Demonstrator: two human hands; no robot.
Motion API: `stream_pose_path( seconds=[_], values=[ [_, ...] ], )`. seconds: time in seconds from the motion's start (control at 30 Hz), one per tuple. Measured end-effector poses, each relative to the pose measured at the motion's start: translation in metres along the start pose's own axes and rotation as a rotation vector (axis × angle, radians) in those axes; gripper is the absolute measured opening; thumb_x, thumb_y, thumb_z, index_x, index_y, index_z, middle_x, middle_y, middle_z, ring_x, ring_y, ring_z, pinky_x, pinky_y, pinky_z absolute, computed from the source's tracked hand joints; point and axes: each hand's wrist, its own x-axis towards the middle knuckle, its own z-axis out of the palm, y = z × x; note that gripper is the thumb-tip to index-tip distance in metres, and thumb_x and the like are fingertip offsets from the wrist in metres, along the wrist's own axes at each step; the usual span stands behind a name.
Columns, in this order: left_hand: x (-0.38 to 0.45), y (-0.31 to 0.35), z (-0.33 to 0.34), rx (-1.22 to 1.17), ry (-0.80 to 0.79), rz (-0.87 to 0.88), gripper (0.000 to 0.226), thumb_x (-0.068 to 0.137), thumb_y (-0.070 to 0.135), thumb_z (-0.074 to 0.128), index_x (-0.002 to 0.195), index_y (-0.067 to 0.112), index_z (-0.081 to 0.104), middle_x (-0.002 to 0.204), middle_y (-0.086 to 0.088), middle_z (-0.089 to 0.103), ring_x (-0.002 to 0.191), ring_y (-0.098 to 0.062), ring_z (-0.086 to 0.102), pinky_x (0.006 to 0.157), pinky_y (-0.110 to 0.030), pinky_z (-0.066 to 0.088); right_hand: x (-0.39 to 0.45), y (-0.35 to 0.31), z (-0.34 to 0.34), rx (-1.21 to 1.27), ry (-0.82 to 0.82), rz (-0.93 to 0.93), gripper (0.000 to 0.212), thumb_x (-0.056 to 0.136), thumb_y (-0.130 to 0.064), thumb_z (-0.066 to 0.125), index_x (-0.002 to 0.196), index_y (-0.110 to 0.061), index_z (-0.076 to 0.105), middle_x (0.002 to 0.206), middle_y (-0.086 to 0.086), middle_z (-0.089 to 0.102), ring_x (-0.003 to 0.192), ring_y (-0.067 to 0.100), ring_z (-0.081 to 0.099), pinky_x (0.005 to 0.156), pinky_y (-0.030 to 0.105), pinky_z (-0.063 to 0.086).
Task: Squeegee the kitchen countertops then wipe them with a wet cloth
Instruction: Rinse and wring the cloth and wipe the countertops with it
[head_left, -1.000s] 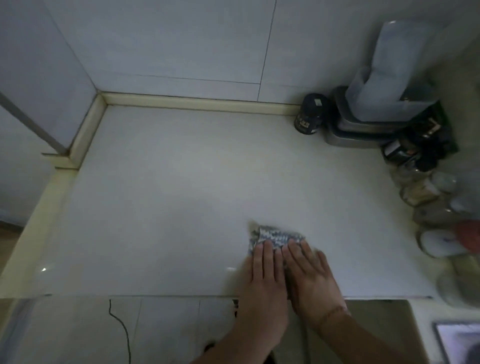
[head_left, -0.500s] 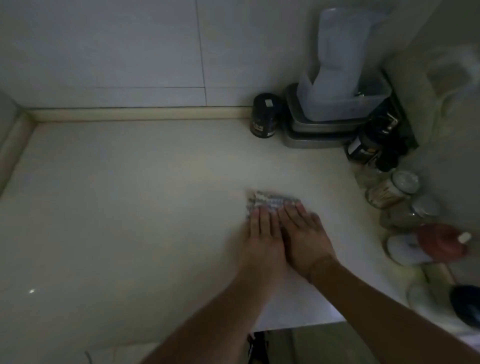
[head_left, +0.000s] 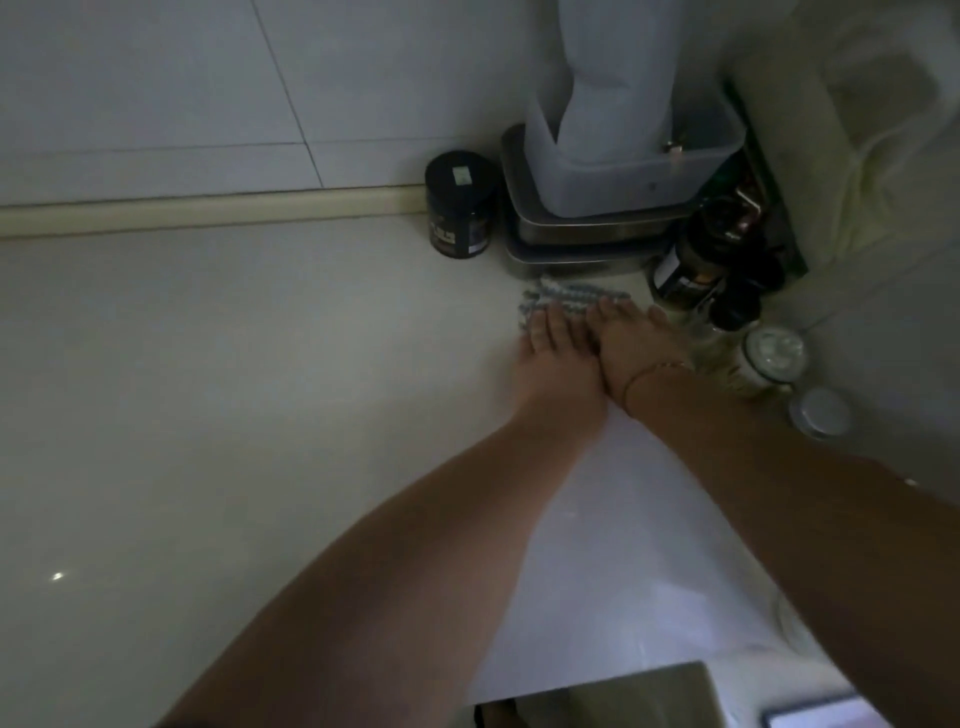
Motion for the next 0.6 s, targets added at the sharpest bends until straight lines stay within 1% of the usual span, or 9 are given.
stream_pose_path(
  seconds=[0.1,0.23,0.3,0.37,0.43,0.47,0.5,0.53,0.6],
  values=[
    [0.008,0.01,0.001,-0.012,0.017,0.018,0.072,0.099,0.035,0.034,0.153,0.008,-0.006,0.159,-0.019,-0.01,0.147,-0.035,-0.007,0.12,-0.042,0.001,0.007,0.01,0.001,-0.042,-0.009,0.02,0.043,0.103,-0.017,0.025,0.143,-0.007,0.034,0.152,0.012,0.034,0.142,0.026,0.027,0.114,0.042,0.026],
    [-0.001,0.012,0.016,-0.007,0.034,0.075,0.073,0.099,0.038,0.032,0.153,0.01,-0.008,0.159,-0.018,-0.012,0.147,-0.034,-0.009,0.12,-0.043,0.0,-0.019,0.012,0.011,-0.069,-0.047,0.028,0.048,0.103,-0.016,0.022,0.15,-0.006,0.021,0.157,0.011,0.023,0.145,0.027,0.02,0.118,0.039,0.02],
    [-0.017,0.019,0.027,-0.003,0.006,0.106,0.075,0.098,0.039,0.034,0.153,0.009,-0.008,0.159,-0.019,-0.013,0.147,-0.035,-0.01,0.12,-0.044,0.0,-0.045,0.013,0.016,-0.038,-0.042,0.041,0.048,0.103,-0.015,0.021,0.15,-0.006,0.021,0.157,0.011,0.024,0.145,0.026,0.021,0.116,0.036,0.018],
    [-0.041,0.028,0.039,0.003,-0.029,0.131,0.076,0.098,0.037,0.036,0.152,0.008,-0.009,0.158,-0.02,-0.013,0.146,-0.036,-0.01,0.12,-0.045,0.0,-0.077,0.013,0.03,0.059,0.0,0.072,0.046,0.101,-0.017,0.022,0.144,-0.003,0.033,0.15,0.014,0.037,0.14,0.028,0.033,0.112,0.038,0.026],
    [-0.074,0.037,0.05,0.016,-0.029,0.171,0.073,0.099,0.033,0.033,0.152,0.006,-0.01,0.158,-0.022,-0.013,0.146,-0.038,-0.011,0.119,-0.047,-0.001,-0.115,0.011,0.042,0.125,0.056,0.069,0.05,0.092,-0.019,0.023,0.121,0.004,0.057,0.123,0.023,0.06,0.119,0.037,0.055,0.098,0.044,0.045],
    [-0.091,0.041,0.056,0.02,-0.021,0.201,0.073,0.099,0.032,0.032,0.151,0.005,-0.009,0.158,-0.023,-0.012,0.145,-0.039,-0.011,0.119,-0.048,-0.002,-0.133,0.01,0.05,0.149,0.031,0.086,0.05,0.087,-0.017,0.026,0.11,0.005,0.064,0.109,0.024,0.066,0.107,0.039,0.063,0.088,0.046,0.052],
    [-0.11,0.044,0.062,0.03,-0.008,0.234,0.075,0.098,0.035,0.034,0.152,0.003,-0.008,0.157,-0.024,-0.01,0.145,-0.04,-0.01,0.119,-0.049,-0.002,-0.152,0.01,0.057,0.169,0.021,0.11,0.045,0.084,-0.013,0.032,0.105,0.006,0.067,0.102,0.024,0.069,0.101,0.04,0.066,0.082,0.047,0.055],
    [-0.128,0.047,0.068,0.056,0.004,0.265,0.08,0.096,0.038,0.038,0.151,0.002,-0.007,0.157,-0.026,-0.009,0.145,-0.042,-0.009,0.118,-0.05,-0.001,-0.171,0.008,0.064,0.182,0.017,0.13,0.043,0.082,-0.01,0.038,0.108,0.007,0.067,0.105,0.025,0.069,0.102,0.04,0.066,0.083,0.048,0.055],
    [-0.161,0.053,0.081,0.114,0.005,0.296,0.083,0.092,0.039,0.042,0.152,0.0,-0.001,0.156,-0.028,-0.005,0.145,-0.044,-0.005,0.118,-0.052,0.004,-0.207,0.004,0.077,0.198,0.032,0.154,0.044,0.087,-0.008,0.04,0.124,0.006,0.059,0.123,0.024,0.063,0.119,0.04,0.057,0.099,0.048,0.047]
  ],
)
